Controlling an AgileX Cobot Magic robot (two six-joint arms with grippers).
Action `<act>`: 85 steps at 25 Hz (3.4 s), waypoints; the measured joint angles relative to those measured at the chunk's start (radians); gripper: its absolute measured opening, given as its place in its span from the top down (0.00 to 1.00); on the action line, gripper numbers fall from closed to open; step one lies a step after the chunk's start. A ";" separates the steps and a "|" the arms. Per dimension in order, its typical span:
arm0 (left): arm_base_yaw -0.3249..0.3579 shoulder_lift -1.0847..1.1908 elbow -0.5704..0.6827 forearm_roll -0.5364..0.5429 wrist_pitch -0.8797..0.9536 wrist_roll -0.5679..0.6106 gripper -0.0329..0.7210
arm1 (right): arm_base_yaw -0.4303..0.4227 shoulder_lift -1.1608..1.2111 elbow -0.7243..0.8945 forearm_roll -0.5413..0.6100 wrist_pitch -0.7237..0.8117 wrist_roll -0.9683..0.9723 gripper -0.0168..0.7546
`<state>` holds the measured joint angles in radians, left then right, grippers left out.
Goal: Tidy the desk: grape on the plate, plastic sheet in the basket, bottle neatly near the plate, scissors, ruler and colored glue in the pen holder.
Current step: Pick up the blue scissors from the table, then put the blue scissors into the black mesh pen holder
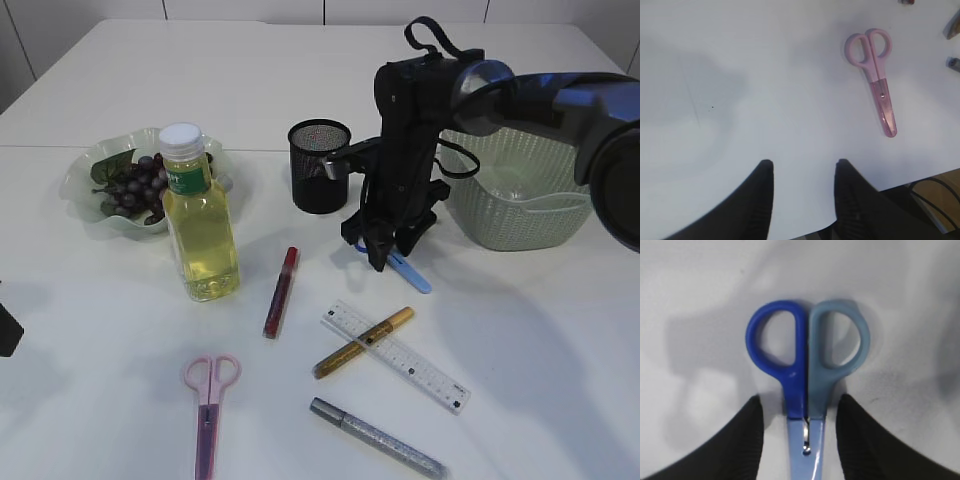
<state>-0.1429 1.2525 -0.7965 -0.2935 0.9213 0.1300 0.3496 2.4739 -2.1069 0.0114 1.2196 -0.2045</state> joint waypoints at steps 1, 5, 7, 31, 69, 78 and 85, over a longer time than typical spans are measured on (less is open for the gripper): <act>0.000 0.000 0.000 0.000 0.000 0.000 0.56 | 0.000 0.000 0.000 0.000 0.000 0.000 0.48; 0.000 0.000 0.000 -0.004 -0.001 0.000 0.57 | 0.000 0.000 0.000 0.000 0.000 0.000 0.66; 0.000 0.000 0.000 -0.011 -0.001 0.000 0.57 | 0.000 0.000 0.000 0.000 0.000 0.000 0.72; 0.000 0.000 0.000 -0.022 -0.016 0.000 0.58 | -0.091 -0.171 -0.024 0.364 0.002 -0.194 0.73; 0.000 0.000 0.000 -0.024 -0.039 -0.002 0.60 | -0.203 0.005 -0.032 1.509 -0.395 -1.352 0.52; 0.000 0.000 0.000 -0.026 -0.031 -0.002 0.61 | -0.203 -0.006 -0.032 1.546 -0.397 -1.294 0.37; 0.000 0.000 0.000 -0.026 -0.021 -0.002 0.61 | -0.203 -0.219 -0.032 0.794 -0.293 -0.520 0.37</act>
<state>-0.1429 1.2525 -0.7965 -0.3191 0.9006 0.1284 0.1461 2.2549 -2.1390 0.8049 0.9265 -0.7244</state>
